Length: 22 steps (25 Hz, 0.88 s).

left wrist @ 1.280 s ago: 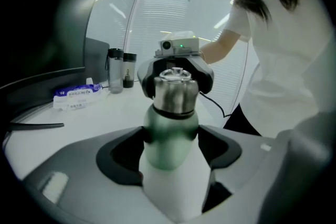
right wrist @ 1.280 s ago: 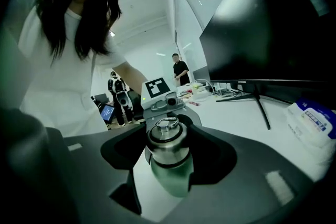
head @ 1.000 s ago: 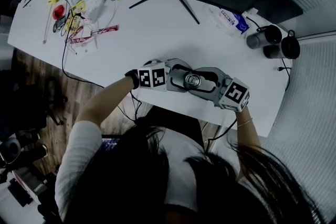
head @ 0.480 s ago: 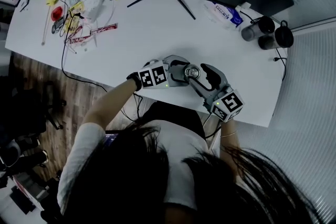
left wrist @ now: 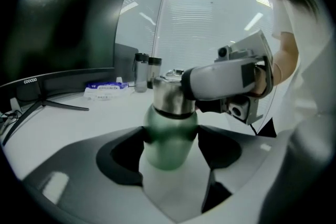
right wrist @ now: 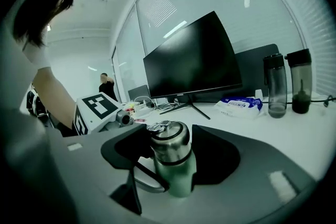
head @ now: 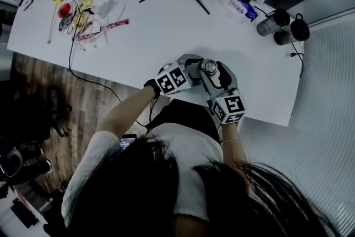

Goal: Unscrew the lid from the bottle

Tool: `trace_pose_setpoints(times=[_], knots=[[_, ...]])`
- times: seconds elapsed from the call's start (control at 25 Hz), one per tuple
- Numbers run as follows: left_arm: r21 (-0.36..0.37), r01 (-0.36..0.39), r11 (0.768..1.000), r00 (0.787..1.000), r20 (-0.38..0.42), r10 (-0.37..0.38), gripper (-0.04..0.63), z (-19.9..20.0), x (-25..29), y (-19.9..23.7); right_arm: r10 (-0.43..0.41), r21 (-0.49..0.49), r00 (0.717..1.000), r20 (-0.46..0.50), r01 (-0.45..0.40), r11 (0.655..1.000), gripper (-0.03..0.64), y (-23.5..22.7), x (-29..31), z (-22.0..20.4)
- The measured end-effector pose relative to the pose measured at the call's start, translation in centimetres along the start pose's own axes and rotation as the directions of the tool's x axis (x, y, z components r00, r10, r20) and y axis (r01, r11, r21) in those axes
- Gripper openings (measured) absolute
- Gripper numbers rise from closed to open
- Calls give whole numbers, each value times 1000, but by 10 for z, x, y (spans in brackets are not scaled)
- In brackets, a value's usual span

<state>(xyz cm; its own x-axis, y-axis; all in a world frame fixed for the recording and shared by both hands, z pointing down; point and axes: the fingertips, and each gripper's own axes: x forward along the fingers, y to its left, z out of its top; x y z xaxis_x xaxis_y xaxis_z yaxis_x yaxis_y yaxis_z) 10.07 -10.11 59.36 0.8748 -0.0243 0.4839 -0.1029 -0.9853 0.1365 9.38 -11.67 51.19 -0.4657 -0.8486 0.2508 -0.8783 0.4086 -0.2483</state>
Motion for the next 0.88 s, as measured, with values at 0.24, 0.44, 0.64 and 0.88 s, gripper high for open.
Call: trace_pose_setpoints(times=[0.24, 0.44, 0.64, 0.88], knots=[[-14, -27, 1000, 1000, 8, 27, 370, 0, 0, -1, -22, -25, 1000, -10, 22, 999, 245, -1, 1, -2], [-14, -20, 1000, 1000, 11, 20, 370, 0, -1, -1, 65, -31, 997, -29, -66, 997, 245, 1, 1, -1], [28, 54, 998, 998, -18, -54, 371, -1, -2, -2, 244, -57, 966, -91, -249, 967, 245, 5, 2, -2], [68, 162, 984, 986, -49, -158, 371, -3, -4, -3, 434, -68, 886, -166, -449, 891, 245, 10, 4, -3]])
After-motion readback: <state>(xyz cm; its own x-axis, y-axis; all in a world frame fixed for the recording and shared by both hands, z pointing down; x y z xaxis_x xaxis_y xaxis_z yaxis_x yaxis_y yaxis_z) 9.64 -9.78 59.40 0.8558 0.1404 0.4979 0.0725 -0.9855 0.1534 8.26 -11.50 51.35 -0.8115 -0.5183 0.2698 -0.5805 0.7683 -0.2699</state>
